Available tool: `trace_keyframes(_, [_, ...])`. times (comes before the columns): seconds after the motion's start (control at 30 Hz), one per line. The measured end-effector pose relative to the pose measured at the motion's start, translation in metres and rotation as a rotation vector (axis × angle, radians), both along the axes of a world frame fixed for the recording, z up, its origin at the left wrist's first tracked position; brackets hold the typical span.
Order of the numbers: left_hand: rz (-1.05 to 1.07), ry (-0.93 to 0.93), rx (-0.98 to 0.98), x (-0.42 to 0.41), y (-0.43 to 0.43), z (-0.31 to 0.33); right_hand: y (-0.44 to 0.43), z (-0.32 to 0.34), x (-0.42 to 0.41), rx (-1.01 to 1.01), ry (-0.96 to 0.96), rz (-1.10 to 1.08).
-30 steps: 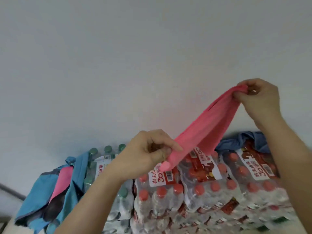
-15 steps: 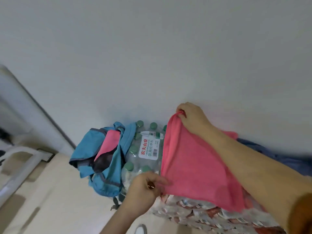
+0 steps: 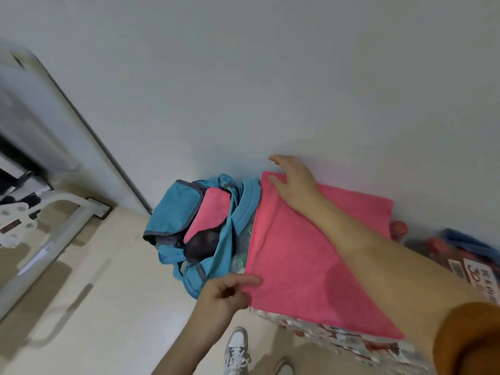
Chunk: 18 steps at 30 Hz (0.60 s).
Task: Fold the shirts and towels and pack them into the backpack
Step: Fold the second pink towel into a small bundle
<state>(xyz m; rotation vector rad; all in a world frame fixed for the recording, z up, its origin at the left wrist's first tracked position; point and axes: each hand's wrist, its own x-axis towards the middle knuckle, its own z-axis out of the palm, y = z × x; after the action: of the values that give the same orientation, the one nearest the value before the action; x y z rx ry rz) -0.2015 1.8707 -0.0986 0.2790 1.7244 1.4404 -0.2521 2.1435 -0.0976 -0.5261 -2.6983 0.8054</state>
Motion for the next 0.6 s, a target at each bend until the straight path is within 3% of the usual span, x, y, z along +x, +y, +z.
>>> trace_keyframes(0.13, [-0.108, 0.02, 0.055, -0.004, -0.005, 0.006, -0.03, 0.039, 0.066, -0.236, 0.04, -0.012])
trace_keyframes(0.2, [-0.12, 0.172, 0.022, -0.005, -0.004, 0.008, -0.051, 0.052, 0.12, -0.271, -0.153, 0.03])
trace_keyframes(0.27, [-0.097, 0.281, -0.009, -0.007, -0.001, 0.01, -0.071, 0.045, 0.168, -0.13, -0.412, 0.068])
trace_keyframes(0.33, [-0.088, 0.339, -0.002, -0.012, 0.004, 0.014, -0.089, 0.023, 0.2, 0.029, -0.517, 0.066])
trace_keyframes(0.6, [-0.092, 0.383, 0.099, -0.032, 0.02, 0.029, -0.1, -0.034, 0.244, 0.279, -0.13, -0.197])
